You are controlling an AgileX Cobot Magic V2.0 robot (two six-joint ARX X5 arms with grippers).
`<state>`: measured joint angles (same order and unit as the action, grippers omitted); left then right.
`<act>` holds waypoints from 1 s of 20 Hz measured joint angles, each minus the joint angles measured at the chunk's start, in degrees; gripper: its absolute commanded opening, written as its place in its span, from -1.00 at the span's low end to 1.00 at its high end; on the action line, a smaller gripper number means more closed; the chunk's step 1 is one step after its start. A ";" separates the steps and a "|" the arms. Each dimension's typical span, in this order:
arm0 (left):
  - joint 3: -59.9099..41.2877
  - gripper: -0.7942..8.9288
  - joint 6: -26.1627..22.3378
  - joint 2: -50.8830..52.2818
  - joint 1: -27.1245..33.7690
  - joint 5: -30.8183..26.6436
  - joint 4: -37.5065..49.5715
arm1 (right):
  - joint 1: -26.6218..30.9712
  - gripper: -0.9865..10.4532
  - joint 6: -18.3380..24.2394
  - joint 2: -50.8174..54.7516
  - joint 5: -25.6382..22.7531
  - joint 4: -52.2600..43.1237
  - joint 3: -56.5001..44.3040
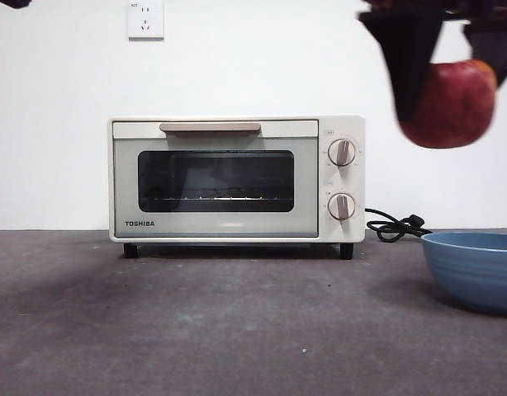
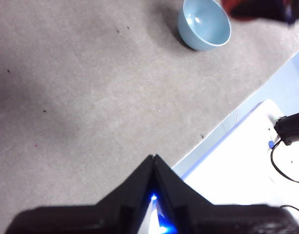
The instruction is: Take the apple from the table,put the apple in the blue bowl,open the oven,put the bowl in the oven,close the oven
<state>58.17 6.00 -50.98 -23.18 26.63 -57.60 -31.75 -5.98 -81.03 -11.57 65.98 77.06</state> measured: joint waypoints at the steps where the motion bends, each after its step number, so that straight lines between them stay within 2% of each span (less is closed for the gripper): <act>1: 0.00 -0.85 0.00 -0.35 0.02 0.00 0.00 | 2.32 -0.84 0.31 0.00 0.15 -0.15 0.00; 5: 0.00 -0.85 0.00 -1.53 0.00 -0.02 0.07 | 11.50 -0.84 2.05 0.00 7.69 -2.10 -0.07; 8: 0.00 -0.85 0.00 -1.79 0.00 -0.02 0.70 | 14.27 -0.84 2.62 0.00 9.14 -6.47 -2.71; 14: 0.00 -0.85 0.02 -1.90 0.00 -0.04 2.99 | 14.62 -0.84 2.29 -0.02 9.70 -16.35 -15.37; 20: 0.00 -0.85 0.00 -2.23 0.00 -0.07 3.02 | 14.62 -0.82 1.64 -0.28 9.68 -25.35 -22.08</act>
<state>58.17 6.00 -53.21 -23.18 26.57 -54.59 -17.12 -4.34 -81.32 -1.89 40.62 54.98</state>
